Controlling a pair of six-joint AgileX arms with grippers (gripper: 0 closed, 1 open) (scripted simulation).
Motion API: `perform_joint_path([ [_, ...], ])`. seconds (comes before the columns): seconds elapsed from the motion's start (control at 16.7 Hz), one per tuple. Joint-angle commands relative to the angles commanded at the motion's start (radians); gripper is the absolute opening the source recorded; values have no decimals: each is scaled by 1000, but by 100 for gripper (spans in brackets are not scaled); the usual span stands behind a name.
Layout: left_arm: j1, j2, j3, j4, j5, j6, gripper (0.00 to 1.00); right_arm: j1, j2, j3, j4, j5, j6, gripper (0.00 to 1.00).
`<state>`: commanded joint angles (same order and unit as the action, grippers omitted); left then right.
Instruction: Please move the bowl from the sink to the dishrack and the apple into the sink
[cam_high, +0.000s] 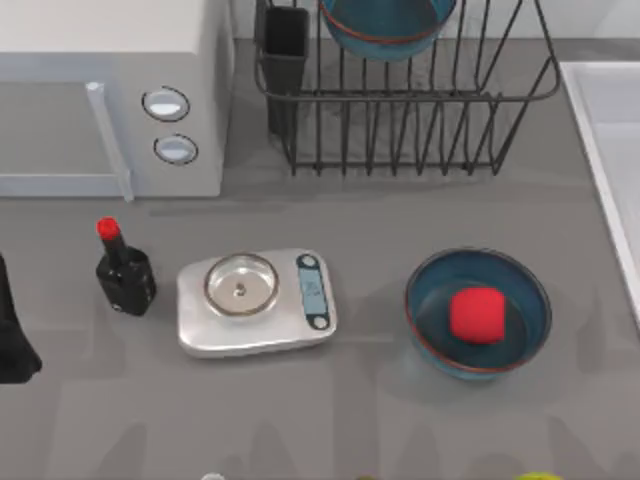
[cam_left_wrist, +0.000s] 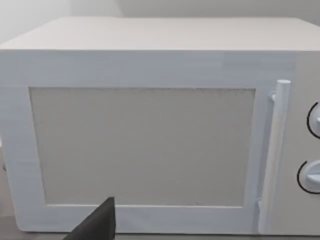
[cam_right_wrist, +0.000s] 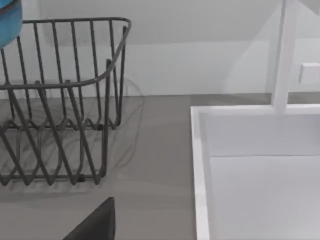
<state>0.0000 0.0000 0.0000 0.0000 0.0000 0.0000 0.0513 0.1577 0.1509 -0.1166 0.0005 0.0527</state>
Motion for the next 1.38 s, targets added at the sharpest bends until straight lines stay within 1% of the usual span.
perform_joint_path([
  [0.24,0,0,0,0,0,0,100,86,317,260,-195,0,88,100],
  [0.66,0,0,0,0,0,0,100,265,1067,803,-602,0,273,100],
  [0.9,0,0,0,0,0,0,100,356,1427,1077,-809,0,367,100],
  [1.14,0,0,0,0,0,0,100,423,1677,1276,-960,1,436,100],
  [1.38,0,0,0,0,0,0,100,452,1785,1365,-1027,1,466,100],
])
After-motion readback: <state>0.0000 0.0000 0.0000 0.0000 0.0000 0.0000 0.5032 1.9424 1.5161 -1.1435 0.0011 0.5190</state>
